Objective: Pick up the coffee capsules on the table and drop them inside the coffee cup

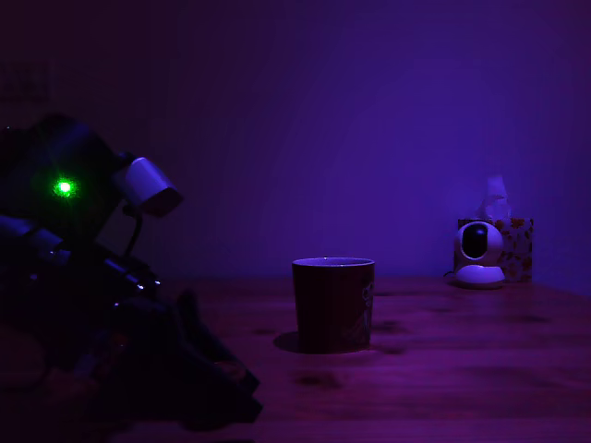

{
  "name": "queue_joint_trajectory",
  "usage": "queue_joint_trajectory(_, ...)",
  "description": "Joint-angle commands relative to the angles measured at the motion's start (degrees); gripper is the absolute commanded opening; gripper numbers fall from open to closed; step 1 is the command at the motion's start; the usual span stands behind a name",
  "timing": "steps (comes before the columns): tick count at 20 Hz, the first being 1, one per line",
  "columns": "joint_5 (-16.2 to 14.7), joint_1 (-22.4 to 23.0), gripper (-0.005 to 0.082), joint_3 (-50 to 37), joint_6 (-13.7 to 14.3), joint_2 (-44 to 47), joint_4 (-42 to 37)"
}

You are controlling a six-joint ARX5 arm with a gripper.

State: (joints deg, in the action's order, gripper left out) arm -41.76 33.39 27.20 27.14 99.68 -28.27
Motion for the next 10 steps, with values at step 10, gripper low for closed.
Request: queue_joint_trajectory(10,4.55,0.15,0.0244,0.22,-0.13,0.5,1.22)
